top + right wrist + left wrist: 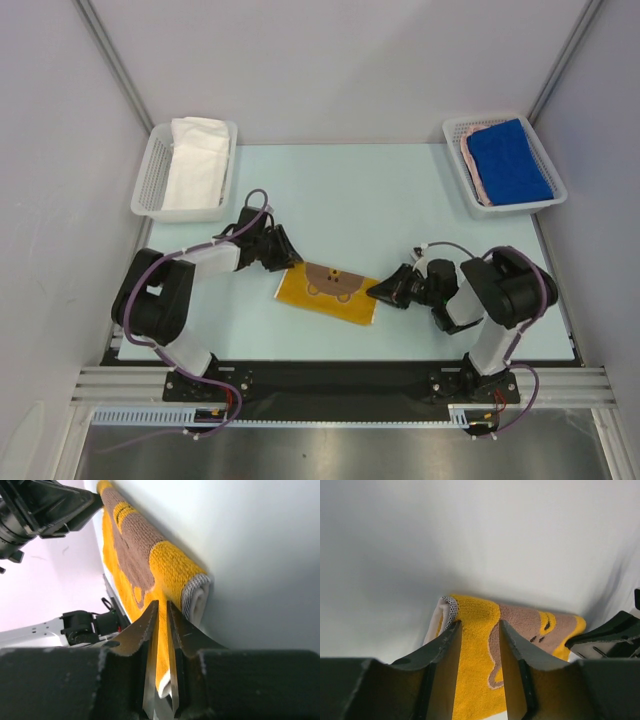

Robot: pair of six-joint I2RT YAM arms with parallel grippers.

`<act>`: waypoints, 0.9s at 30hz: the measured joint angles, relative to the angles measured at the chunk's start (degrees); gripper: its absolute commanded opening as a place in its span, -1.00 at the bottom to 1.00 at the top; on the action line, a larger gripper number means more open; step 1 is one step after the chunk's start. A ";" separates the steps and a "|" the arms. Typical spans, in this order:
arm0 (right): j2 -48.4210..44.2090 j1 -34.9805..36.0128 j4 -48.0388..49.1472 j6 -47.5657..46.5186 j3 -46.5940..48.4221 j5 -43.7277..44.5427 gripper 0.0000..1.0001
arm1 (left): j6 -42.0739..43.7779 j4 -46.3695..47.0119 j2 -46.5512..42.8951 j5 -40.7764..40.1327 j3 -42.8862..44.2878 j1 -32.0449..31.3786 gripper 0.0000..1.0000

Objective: Fold and stack the towels
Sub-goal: Smooth out wrinkles on the folded towel, then neatly place the folded towel into the bin

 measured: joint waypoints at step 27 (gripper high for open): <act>-32.57 15.72 -64.41 -18.40 12.24 32.33 0.24 | 9.79 -15.52 -30.23 6.51 5.68 -2.25 0.07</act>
